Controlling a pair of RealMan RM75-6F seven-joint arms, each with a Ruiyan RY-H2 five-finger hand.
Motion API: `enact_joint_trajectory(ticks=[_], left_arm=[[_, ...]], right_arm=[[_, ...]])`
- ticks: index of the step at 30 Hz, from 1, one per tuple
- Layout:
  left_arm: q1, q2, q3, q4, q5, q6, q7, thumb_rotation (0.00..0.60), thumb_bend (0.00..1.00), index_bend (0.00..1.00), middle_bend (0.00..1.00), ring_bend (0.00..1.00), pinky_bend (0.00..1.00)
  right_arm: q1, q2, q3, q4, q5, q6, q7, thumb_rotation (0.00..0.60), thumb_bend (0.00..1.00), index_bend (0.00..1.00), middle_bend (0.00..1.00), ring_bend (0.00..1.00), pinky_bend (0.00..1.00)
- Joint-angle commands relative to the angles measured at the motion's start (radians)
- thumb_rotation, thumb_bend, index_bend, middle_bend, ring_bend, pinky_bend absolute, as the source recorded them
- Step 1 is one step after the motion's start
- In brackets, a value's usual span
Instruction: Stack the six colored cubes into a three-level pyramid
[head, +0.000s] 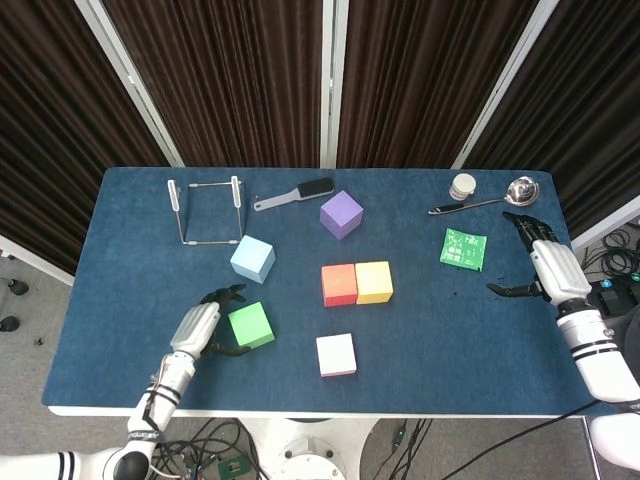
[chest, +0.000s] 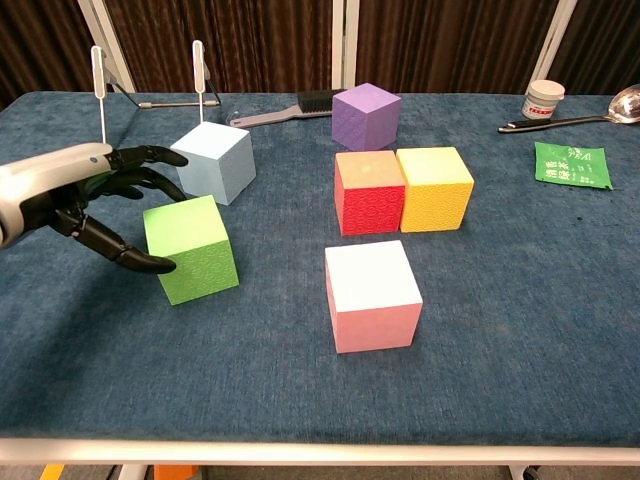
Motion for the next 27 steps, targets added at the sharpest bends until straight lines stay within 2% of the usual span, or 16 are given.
enact_joint_trajectory(ticks=[1,8,12,18,24,27], left_arm=[[-0.001,-0.018,-0.003,0.012,-0.010,0.010,0.019,0.600,0.02,0.10,0.22,0.06,0.10],[-0.012,-0.054,-0.019,0.028,-0.043,0.018,0.048,0.600,0.04,0.10,0.26,0.06,0.10],[-0.011,-0.068,-0.025,0.042,-0.046,0.042,0.070,0.600,0.10,0.12,0.35,0.08,0.11],[-0.009,-0.065,-0.014,0.038,-0.037,0.044,0.089,0.600,0.16,0.13,0.44,0.14,0.18],[-0.010,-0.036,-0.015,0.037,0.058,0.042,0.043,0.600,0.17,0.13,0.46,0.17,0.24],[-0.030,-0.005,-0.023,0.064,0.142,-0.009,-0.049,0.600,0.17,0.13,0.47,0.19,0.25]], right_arm=[[0.000,0.000,0.000,-0.001,-0.002,0.000,0.001,0.600,0.00,0.00,0.08,0.00,0.00],[-0.003,-0.002,-0.004,0.006,0.002,-0.005,0.006,0.600,0.00,0.00,0.08,0.00,0.00],[-0.009,0.001,-0.005,0.009,0.000,-0.001,0.015,0.600,0.00,0.00,0.08,0.00,0.00],[-0.021,0.011,-0.006,0.005,-0.006,0.010,0.031,0.600,0.00,0.00,0.08,0.00,0.00],[-0.031,0.029,-0.005,-0.005,-0.009,0.017,0.043,0.600,0.00,0.00,0.08,0.00,0.00],[-0.037,0.041,-0.002,-0.016,-0.013,0.028,0.048,0.600,0.00,0.00,0.08,0.00,0.00]])
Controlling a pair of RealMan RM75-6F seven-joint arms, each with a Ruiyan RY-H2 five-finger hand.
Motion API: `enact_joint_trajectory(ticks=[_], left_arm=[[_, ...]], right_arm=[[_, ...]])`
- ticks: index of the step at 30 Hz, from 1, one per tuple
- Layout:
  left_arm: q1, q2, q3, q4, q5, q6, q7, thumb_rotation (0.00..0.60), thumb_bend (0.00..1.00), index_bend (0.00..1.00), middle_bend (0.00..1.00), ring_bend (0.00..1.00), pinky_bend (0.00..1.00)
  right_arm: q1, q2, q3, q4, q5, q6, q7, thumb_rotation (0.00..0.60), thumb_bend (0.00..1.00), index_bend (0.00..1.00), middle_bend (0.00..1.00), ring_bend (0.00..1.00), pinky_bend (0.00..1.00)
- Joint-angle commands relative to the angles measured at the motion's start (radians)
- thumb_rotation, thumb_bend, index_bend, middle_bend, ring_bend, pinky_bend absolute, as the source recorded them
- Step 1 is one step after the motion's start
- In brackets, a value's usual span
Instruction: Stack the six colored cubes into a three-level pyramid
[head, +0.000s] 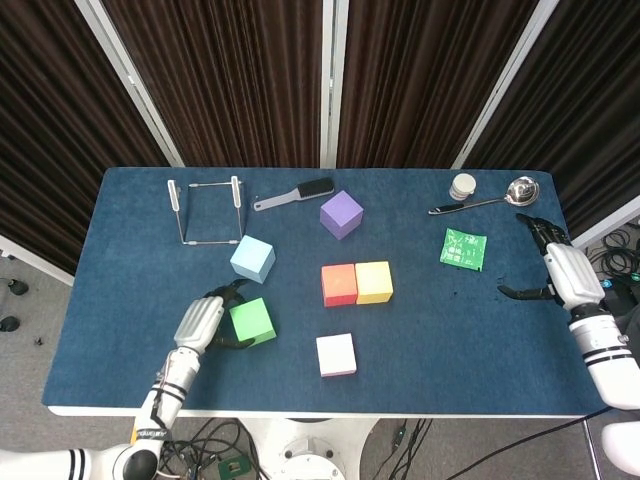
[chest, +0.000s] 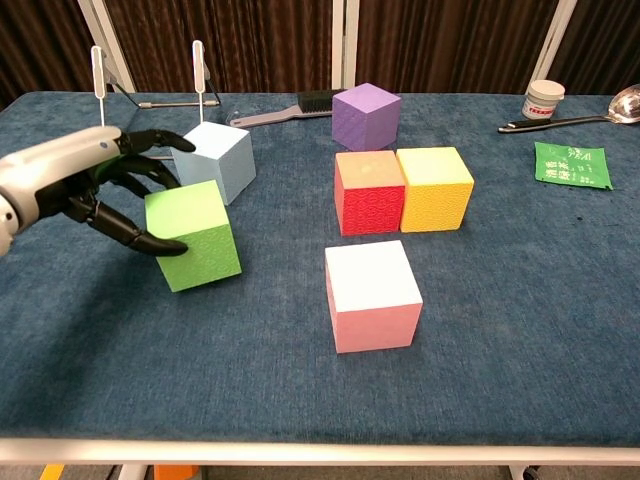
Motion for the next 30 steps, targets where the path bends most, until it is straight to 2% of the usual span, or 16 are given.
enact_joint_trajectory(ticks=[1,7,15,20,26,30], left_arm=[[-0.026,0.039,-0.008,0.038,0.096,-0.061,-0.104,0.600,0.17,0.13,0.47,0.19,0.25],[-0.095,0.069,-0.015,0.130,0.190,-0.179,-0.218,0.600,0.17,0.15,0.48,0.22,0.26],[-0.164,0.044,-0.042,0.235,0.238,-0.234,-0.291,0.600,0.17,0.19,0.49,0.24,0.27],[-0.194,0.029,-0.060,0.252,0.219,-0.255,-0.302,0.600,0.17,0.19,0.49,0.26,0.29],[-0.232,-0.005,-0.088,0.284,0.141,-0.294,-0.277,0.600,0.17,0.19,0.49,0.28,0.32],[-0.250,-0.028,-0.089,0.306,0.115,-0.311,-0.265,0.600,0.17,0.19,0.50,0.29,0.33]], right_arm=[[-0.005,0.009,0.002,-0.009,-0.003,0.008,0.004,0.600,0.00,0.00,0.08,0.00,0.00],[-0.015,0.030,0.004,-0.022,-0.005,0.018,0.013,0.600,0.00,0.00,0.08,0.00,0.00],[-0.027,0.037,0.001,-0.017,-0.010,0.022,0.038,0.600,0.00,0.00,0.08,0.00,0.00],[-0.031,0.035,-0.001,-0.003,-0.014,0.021,0.054,0.600,0.00,0.00,0.08,0.00,0.00],[-0.032,0.025,-0.005,0.016,-0.024,0.017,0.074,0.600,0.00,0.00,0.08,0.00,0.00],[-0.034,0.019,-0.009,0.030,-0.031,0.015,0.089,0.600,0.00,0.00,0.08,0.00,0.00]])
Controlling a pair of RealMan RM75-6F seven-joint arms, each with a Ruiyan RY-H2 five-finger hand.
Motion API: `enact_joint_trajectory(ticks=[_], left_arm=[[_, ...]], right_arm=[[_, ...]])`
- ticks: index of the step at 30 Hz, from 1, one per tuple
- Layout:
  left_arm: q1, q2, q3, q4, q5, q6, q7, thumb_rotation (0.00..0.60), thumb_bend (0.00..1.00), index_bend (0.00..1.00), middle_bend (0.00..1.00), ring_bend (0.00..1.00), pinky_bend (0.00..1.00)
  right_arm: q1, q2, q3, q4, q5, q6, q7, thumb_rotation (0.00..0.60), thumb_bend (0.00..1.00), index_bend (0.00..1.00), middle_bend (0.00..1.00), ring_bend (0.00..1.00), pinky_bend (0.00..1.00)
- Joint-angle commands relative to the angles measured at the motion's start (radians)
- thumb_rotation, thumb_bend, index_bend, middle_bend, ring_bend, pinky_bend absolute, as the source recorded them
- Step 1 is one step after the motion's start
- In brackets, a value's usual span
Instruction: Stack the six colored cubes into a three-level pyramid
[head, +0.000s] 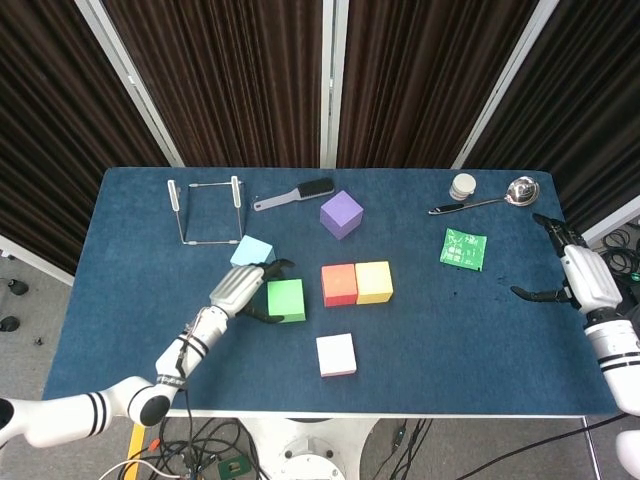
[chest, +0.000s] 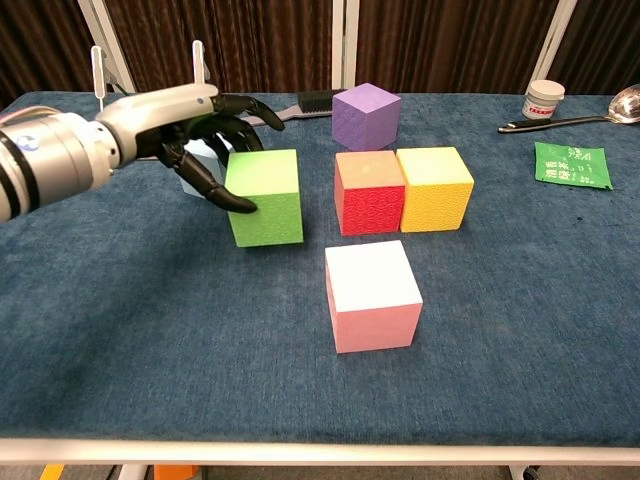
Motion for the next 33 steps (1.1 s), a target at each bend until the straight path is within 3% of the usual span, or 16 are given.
enact_joint_trajectory(ticks=[1,17,33], left_arm=[[-0.011,-0.021,-0.001,0.020,-0.013,-0.002,0.012,0.600,0.17,0.19,0.50,0.29,0.33],[-0.055,-0.058,-0.016,0.088,-0.048,-0.012,0.041,0.600,0.17,0.19,0.50,0.29,0.33],[-0.083,-0.069,-0.022,0.143,-0.057,-0.056,-0.022,0.600,0.17,0.19,0.50,0.29,0.33]], right_arm=[[-0.001,-0.003,-0.002,0.009,-0.004,-0.002,0.010,0.600,0.00,0.00,0.08,0.00,0.00],[-0.009,-0.001,-0.010,0.027,-0.033,0.007,0.050,0.600,0.00,0.00,0.08,0.00,0.00],[-0.018,-0.002,-0.002,0.046,-0.059,0.044,0.117,0.600,0.00,0.00,0.10,0.00,0.00]])
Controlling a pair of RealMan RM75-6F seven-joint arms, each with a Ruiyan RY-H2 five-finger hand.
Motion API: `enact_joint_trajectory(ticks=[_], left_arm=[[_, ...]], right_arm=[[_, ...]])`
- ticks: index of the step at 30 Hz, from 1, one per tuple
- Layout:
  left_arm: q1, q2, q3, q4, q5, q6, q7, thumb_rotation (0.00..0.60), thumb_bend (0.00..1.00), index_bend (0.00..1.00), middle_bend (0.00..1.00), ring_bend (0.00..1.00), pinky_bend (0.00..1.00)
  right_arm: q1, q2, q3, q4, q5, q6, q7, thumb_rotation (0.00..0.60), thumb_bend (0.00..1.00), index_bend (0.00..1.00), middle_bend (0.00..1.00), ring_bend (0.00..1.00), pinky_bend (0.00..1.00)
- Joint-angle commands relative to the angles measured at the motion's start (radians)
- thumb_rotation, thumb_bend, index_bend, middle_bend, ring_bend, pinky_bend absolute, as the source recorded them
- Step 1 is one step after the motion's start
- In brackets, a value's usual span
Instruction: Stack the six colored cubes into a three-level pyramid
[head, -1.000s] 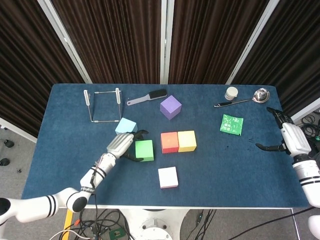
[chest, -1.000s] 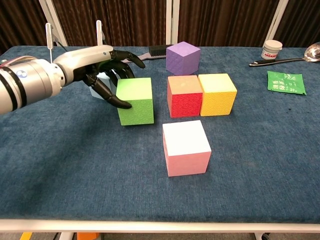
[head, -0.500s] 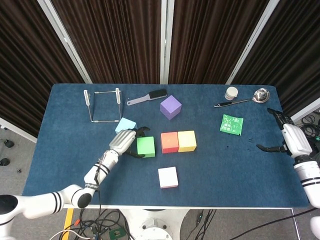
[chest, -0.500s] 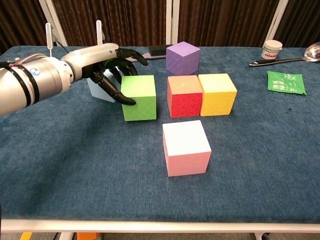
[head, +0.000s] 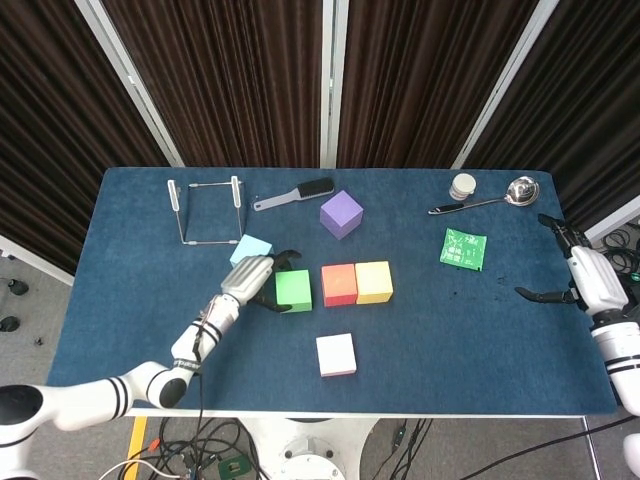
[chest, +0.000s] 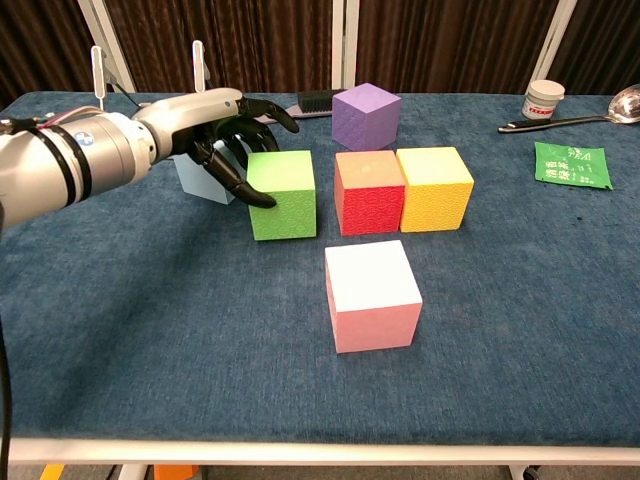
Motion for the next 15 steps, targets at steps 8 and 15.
enact_joint_trajectory(ticks=[8,15], left_arm=[[-0.019,-0.009,-0.001,0.019,0.015,-0.012,-0.022,0.600,0.17,0.19,0.50,0.29,0.33],[-0.036,-0.025,0.000,0.029,0.020,-0.025,-0.032,0.600,0.17,0.19,0.50,0.29,0.33]], right_arm=[[-0.013,0.035,0.020,0.001,-0.030,0.050,0.093,0.600,0.00,0.00,0.10,0.00,0.00],[-0.015,0.039,0.018,-0.005,-0.031,0.053,0.099,0.600,0.00,0.00,0.11,0.00,0.00]])
